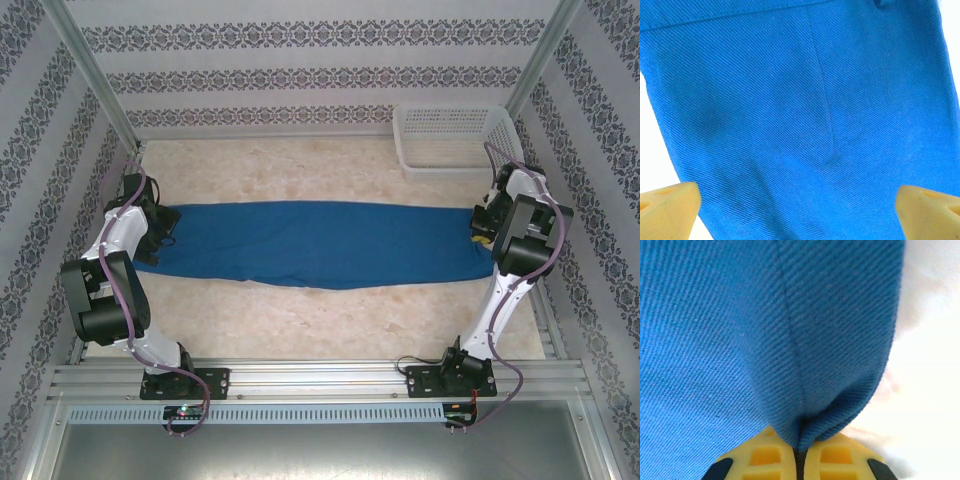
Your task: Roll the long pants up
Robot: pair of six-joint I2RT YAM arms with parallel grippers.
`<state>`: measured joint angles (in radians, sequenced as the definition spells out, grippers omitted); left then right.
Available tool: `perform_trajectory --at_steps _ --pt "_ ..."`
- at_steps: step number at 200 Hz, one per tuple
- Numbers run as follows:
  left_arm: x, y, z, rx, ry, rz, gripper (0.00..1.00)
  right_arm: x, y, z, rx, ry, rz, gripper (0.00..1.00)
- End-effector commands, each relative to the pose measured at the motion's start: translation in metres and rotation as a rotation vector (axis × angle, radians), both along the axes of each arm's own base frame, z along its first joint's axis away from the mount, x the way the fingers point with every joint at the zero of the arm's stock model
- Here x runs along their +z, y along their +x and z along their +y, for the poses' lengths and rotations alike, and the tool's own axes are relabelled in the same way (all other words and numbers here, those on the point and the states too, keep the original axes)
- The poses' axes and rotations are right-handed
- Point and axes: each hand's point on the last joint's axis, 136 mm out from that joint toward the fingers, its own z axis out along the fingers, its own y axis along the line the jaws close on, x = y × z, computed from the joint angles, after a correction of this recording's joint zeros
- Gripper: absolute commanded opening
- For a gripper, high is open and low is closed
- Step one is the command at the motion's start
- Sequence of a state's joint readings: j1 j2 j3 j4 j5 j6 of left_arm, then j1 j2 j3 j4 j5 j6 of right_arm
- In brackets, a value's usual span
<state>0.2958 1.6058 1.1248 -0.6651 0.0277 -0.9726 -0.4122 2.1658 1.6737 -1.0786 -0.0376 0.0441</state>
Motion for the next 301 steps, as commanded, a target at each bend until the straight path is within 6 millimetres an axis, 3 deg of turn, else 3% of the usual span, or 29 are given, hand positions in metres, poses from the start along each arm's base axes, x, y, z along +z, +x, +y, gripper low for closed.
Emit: perform_trajectory --at_steps 1,16,36,54,65,79,93,140,185,209,223,259,301 --pt "0.015 0.001 -0.005 0.007 -0.032 -0.041 1.00 0.070 -0.023 -0.047 -0.116 -0.211 0.010 0.00" --pt "0.018 -0.002 -0.009 0.008 -0.048 -0.048 0.95 0.112 -0.030 -0.063 -0.197 -0.254 -0.051 0.00" --pt "0.027 -0.006 -0.009 -0.009 -0.035 -0.047 0.87 0.163 -0.034 -0.070 -0.275 -0.265 -0.177 0.00" --pt "0.037 -0.008 -0.009 -0.015 -0.020 -0.066 0.89 0.201 -0.031 -0.058 -0.272 -0.243 -0.299 0.00" --pt "0.043 -0.008 -0.010 -0.019 -0.019 -0.090 1.00 0.219 -0.028 -0.040 -0.282 -0.178 -0.378 0.00" --pt "0.047 -0.008 -0.013 -0.025 -0.026 -0.107 1.00 0.238 -0.016 0.000 -0.253 -0.067 -0.488 0.00" --pt "0.049 -0.009 -0.013 -0.031 -0.027 -0.109 1.00 0.252 -0.002 0.055 -0.164 0.037 -0.552 0.00" --pt "0.062 -0.012 -0.015 -0.041 -0.021 -0.121 1.00 0.289 0.024 0.276 0.151 0.448 -0.664 0.00" --pt "0.070 -0.016 -0.015 -0.040 -0.013 -0.124 1.00 0.286 0.039 0.445 0.328 0.726 -0.647 0.00" --pt "0.075 -0.018 -0.015 -0.039 -0.006 -0.129 1.00 0.274 0.042 0.518 0.415 0.793 -0.604 0.00" --pt "0.077 -0.019 -0.015 -0.041 -0.003 -0.131 1.00 0.263 0.043 0.550 0.437 0.828 -0.570 0.00" --pt "0.080 -0.020 -0.015 -0.048 0.000 -0.131 1.00 0.230 0.045 0.597 0.457 0.870 -0.504 0.00" --pt "0.079 -0.020 -0.016 -0.053 0.000 -0.132 1.00 0.174 0.045 0.611 0.443 0.834 -0.423 0.00"
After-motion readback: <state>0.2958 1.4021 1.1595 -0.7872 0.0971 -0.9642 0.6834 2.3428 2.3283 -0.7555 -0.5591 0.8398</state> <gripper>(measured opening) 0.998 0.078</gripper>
